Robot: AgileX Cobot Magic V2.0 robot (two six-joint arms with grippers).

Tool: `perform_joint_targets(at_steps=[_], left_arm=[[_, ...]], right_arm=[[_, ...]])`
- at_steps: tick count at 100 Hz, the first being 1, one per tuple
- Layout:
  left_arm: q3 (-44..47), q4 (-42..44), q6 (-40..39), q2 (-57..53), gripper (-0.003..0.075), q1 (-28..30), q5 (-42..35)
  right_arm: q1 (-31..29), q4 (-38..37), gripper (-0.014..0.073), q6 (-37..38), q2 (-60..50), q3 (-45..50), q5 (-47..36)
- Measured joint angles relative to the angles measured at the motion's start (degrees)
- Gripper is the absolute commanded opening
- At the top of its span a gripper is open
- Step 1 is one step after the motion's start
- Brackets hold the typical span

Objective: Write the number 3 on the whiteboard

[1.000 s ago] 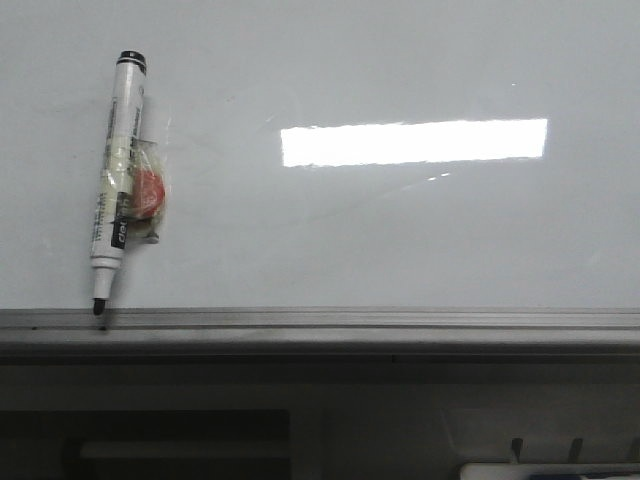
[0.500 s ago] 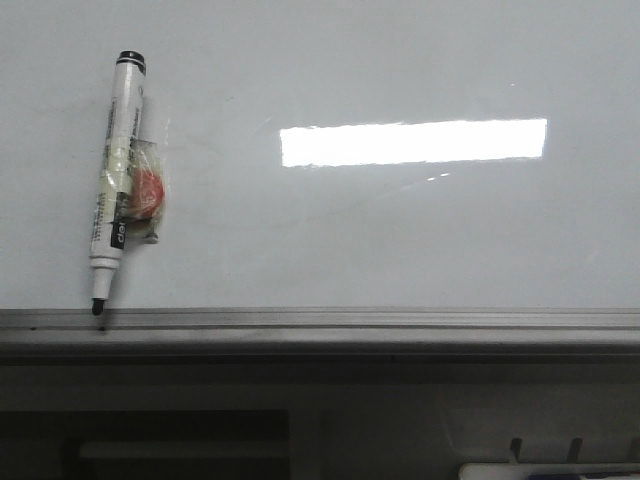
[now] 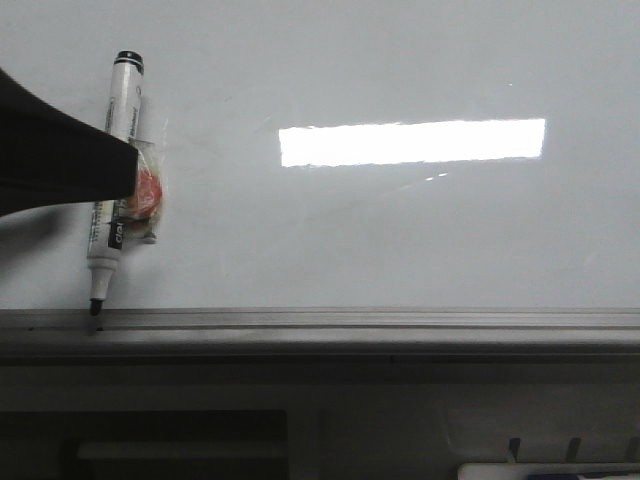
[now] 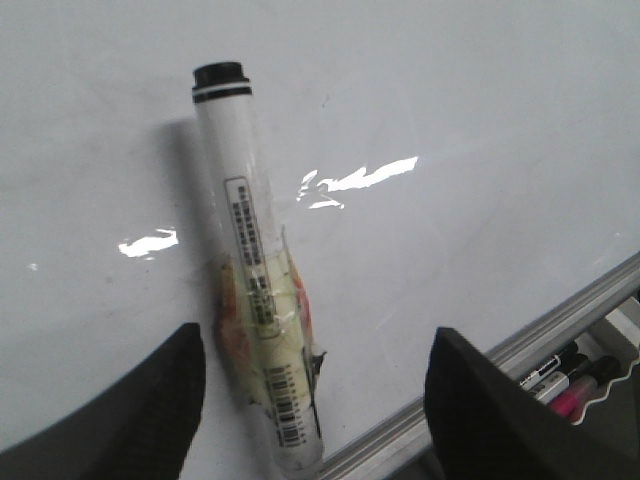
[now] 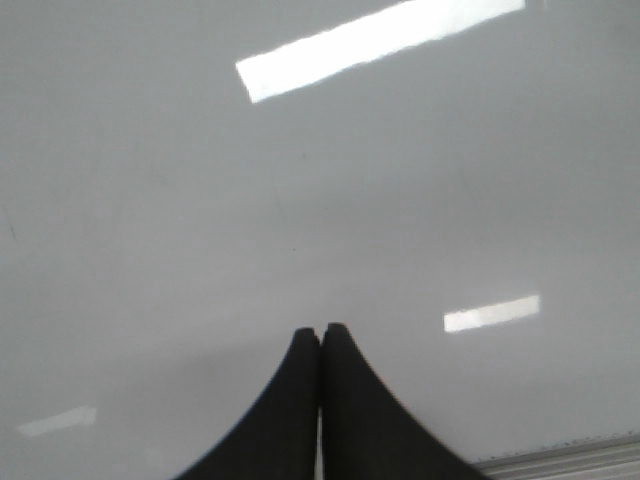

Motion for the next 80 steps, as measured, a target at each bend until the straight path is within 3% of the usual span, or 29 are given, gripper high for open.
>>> perform_joint_targets(at_steps=[44, 51, 62, 80], left_arm=[[-1.3, -5.1, 0.0, 6.7, 0.0414, -0.5, -0.6], [-1.5, -5.1, 0.0, 7.6, 0.0307, -0.6, -1.1], [-1.5, -6.1, 0.0, 8.7, -0.0026, -0.6, -1.7], [-1.5, -6.3, -0.1, 9.3, -0.002, -0.6, -1.4]], right_arm=[[0.0, 0.0, -0.0061, 0.0, 0.0, 0.0, 0.0], [0.0, 0.0, -0.0061, 0.0, 0.0, 0.0, 0.0], [0.0, 0.0, -0.0061, 0.0, 0.0, 0.0, 0.0], [0.0, 0.0, -0.0061, 0.0, 0.0, 0.0, 0.1]])
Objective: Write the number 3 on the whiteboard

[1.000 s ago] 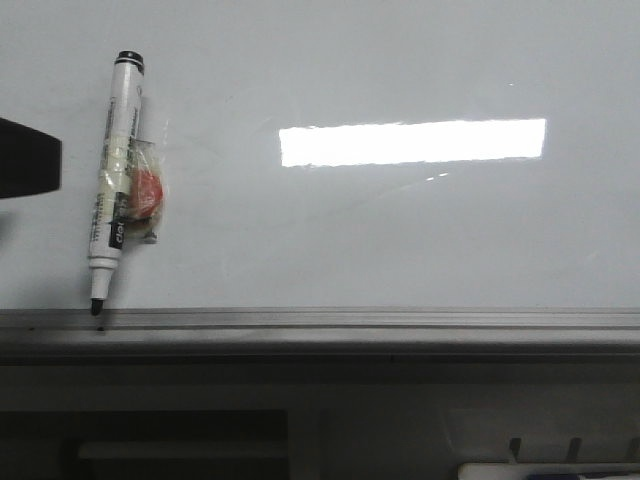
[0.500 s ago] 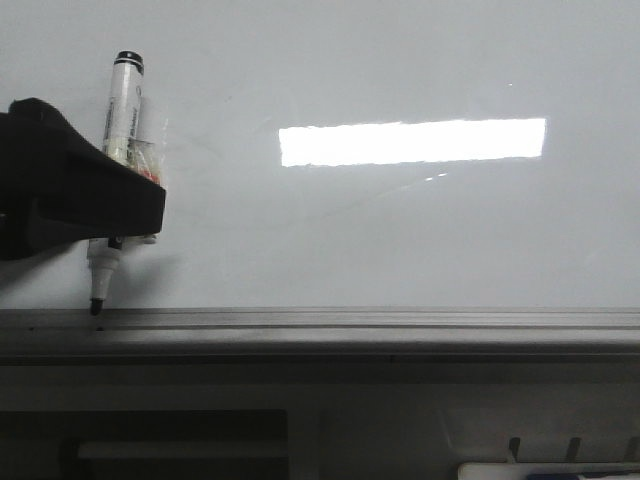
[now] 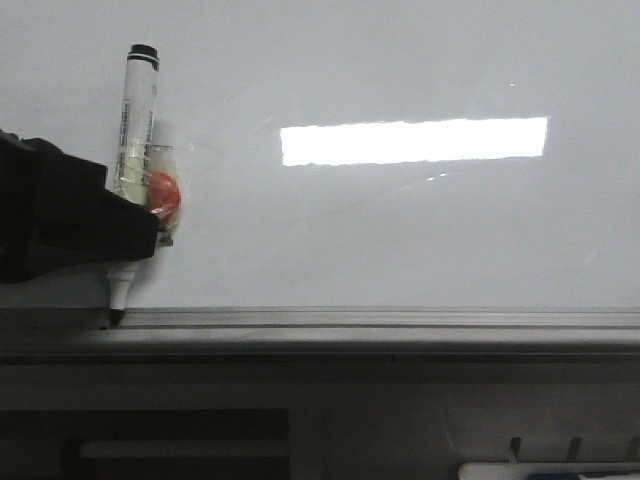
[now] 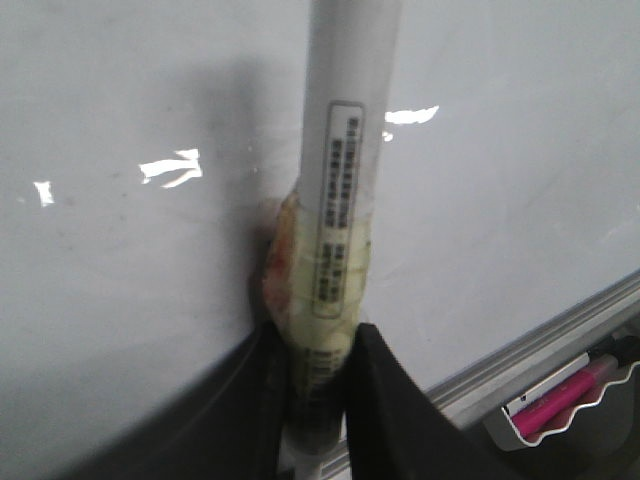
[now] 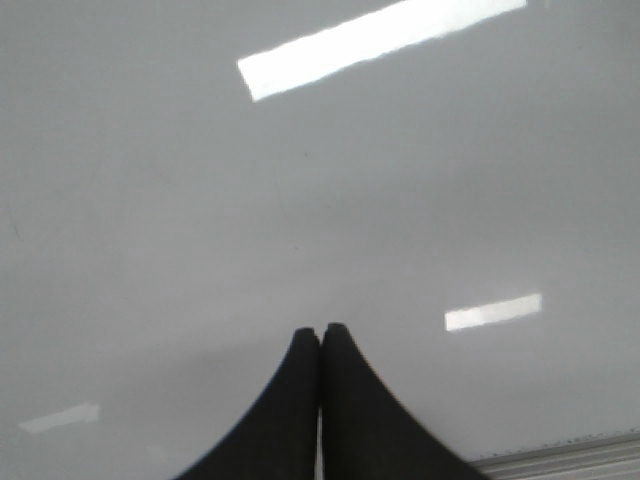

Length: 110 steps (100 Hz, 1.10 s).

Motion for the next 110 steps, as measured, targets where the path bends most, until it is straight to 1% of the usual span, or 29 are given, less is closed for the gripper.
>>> perform_joint_targets(at_steps=[14, 19, 24, 33, 45, 64, 72, 77, 82, 94, 99, 104, 110], left_arm=[[0.0, 0.1, 0.0, -0.1, -0.002, 0.0, 0.0], [0.0, 0.1, 0.0, -0.4, -0.0021, 0.0, 0.3], [0.0, 0.7, 0.0, -0.8, -0.002, 0.0, 0.7], [0.1, 2.9, 0.0, -2.1, -0.002, 0.0, 1.7], [0.1, 9.0, 0.0, -4.9, -0.0021, 0.0, 2.5], [0.1, 14.2, 0.0, -8.7, -0.0021, 0.0, 3.1], [0.2, 17.1, 0.0, -9.7, -0.002, 0.0, 4.4], [0.2, 20.3, 0.0, -10.3, -0.002, 0.0, 5.3], [0.2, 24.4, 0.0, -10.6, -0.002, 0.0, 6.1], [0.2, 36.2, 0.0, -11.6, -0.002, 0.0, 7.5], [0.2, 40.8, 0.0, -11.8, -0.002, -0.2, 7.5], [0.2, 45.1, 0.0, -11.8, -0.002, -0.6, 7.4], [0.2, 49.7, 0.0, -11.9, -0.002, -1.7, 7.3]], right_arm=[[2.7, 0.0, -0.0061, -0.2, 0.3, -1.4, 2.3], [4.6, 0.0, -0.0061, -1.5, 0.6, -2.5, 3.7], [7.0, 0.0, -0.0061, -4.4, 0.9, -3.7, 5.1], [12.6, 0.0, -0.0061, -8.6, 1.9, -6.0, 7.0], [21.1, 0.0, -0.0061, -13.2, 3.9, -9.1, 8.2], [35.5, 0.0, -0.006, -19.1, 9.0, -13.2, 8.7], [41.2, -0.1, -0.0052, -20.1, 11.4, -14.7, 8.7], [44.5, -0.6, -0.0012, -20.5, 13.0, -15.5, 8.8], [47.9, -1.2, 0.006, -20.9, 15.0, -16.3, 8.8], [53.5, -1.8, 0.0301, -21.1, 19.8, -18.7, 9.2], [55.1, -2.0, 0.0369, -21.2, 22.0, -19.9, 9.4], [56.3, -2.2, 0.0405, -21.2, 24.3, -21.1, 9.7], [57.2, -2.5, 0.0409, -21.2, 27.2, -22.8, 9.7]])
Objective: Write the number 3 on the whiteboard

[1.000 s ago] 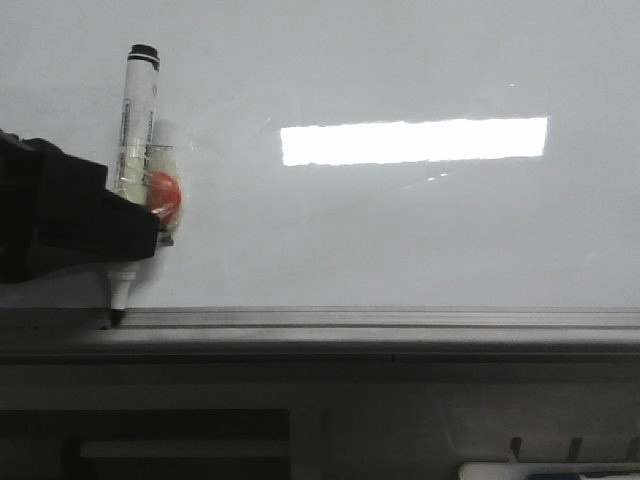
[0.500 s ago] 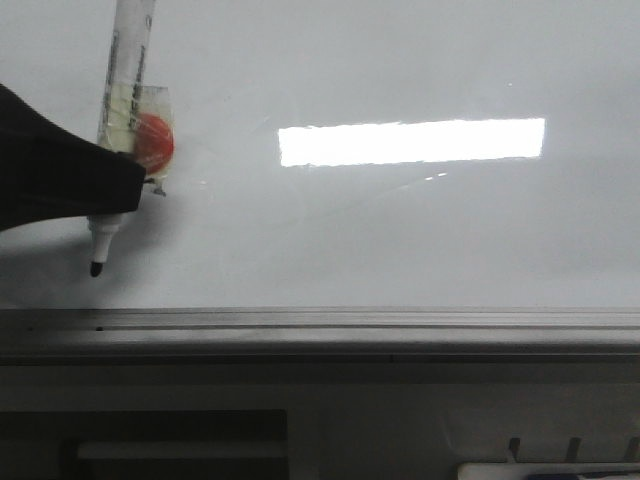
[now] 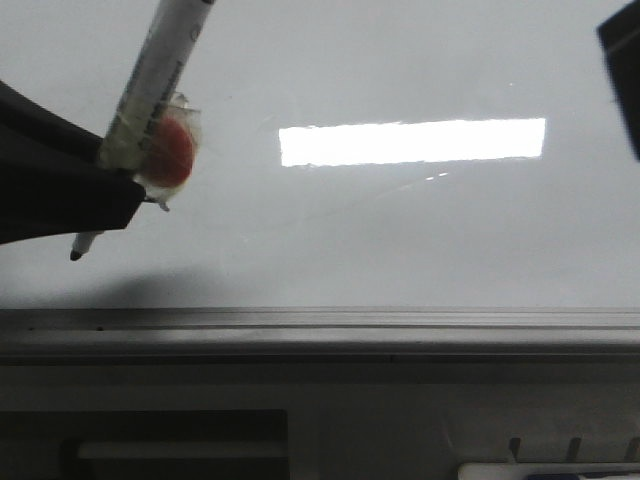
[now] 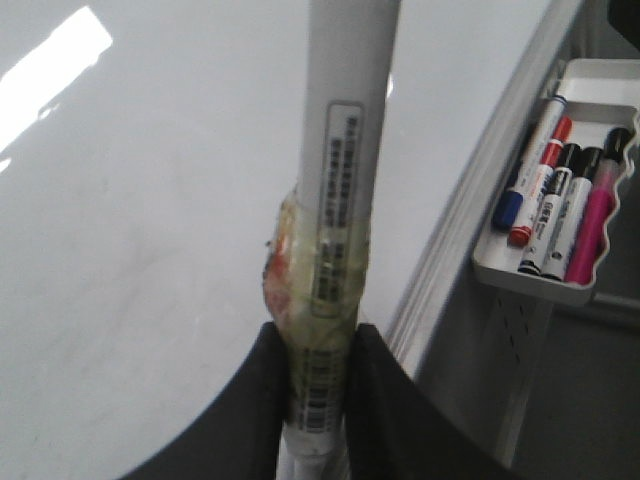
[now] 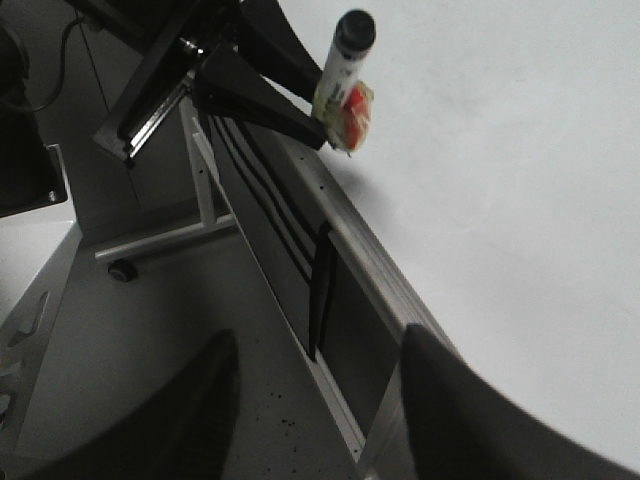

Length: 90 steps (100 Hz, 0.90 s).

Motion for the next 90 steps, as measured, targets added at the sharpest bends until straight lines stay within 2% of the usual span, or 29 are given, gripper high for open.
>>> perform_joint_targets(at_steps=[10, 19, 74, 84, 90], left_arm=[[0.0, 6.7, 0.1, 0.0, -0.002, -1.6, -0.1], [0.0, 9.0, 0.2, 0.0, -0.002, -2.6, -0.5], [0.0, 9.8, 0.3, 0.0, -0.0021, -3.0, -0.6], [0.0, 9.8, 0.3, 0.0, -0.0021, -3.0, -0.6], [0.0, 9.8, 0.3, 0.0, -0.002, -3.0, -0.7]], right_arm=[[0.4, -0.2, 0.0408, 0.0, 4.2, -2.8, 0.1], [0.5, -0.3, 0.0408, 0.0, 7.8, -5.5, 0.1], [4.5, -0.7, 0.0405, 0.0, 26.5, -17.7, -0.7], [4.5, -0.8, 0.037, 0.0, 28.6, -19.0, -0.9], [4.5, -0.8, 0.0312, 0.0, 29.5, -19.7, -0.9]])
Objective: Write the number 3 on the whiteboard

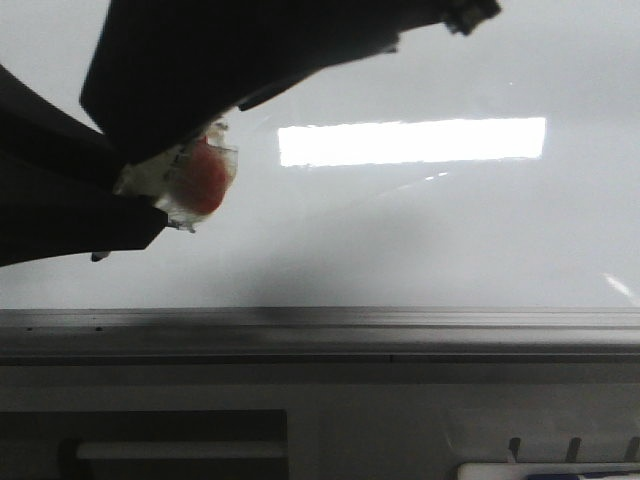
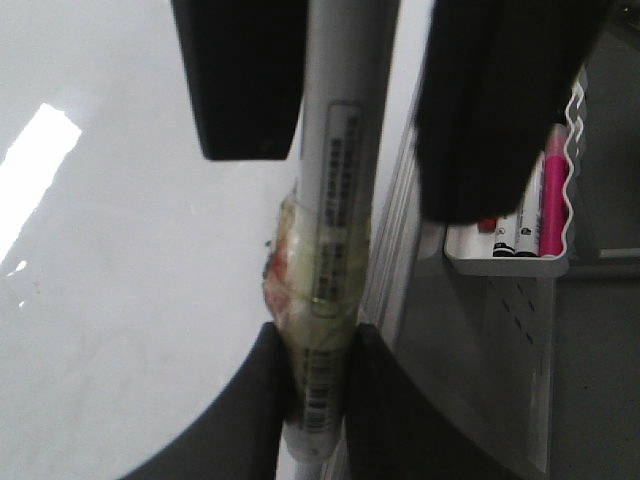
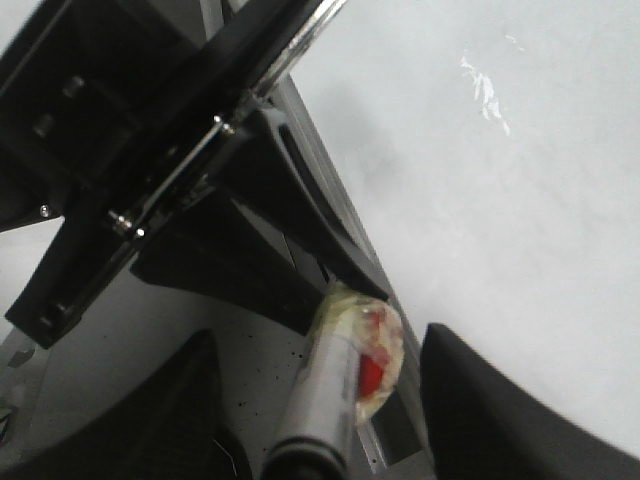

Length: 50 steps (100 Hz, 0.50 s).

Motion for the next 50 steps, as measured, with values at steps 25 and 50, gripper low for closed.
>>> perform_joint_targets(at_steps=[25, 50], left_arm=[[0.1, -0.9, -0.7, 0.0, -0.0019, 0.0, 0.3], [0.1, -5.1, -0.3, -0.1, 0.0349, 0.1, 0.4]], right_arm=[[-0.1, -1.5, -0.0061, -0.1, 1.6, -0.8, -0.2], [-0.1, -1.8, -0.0061, -0.1, 1.7, -0.9, -0.2]])
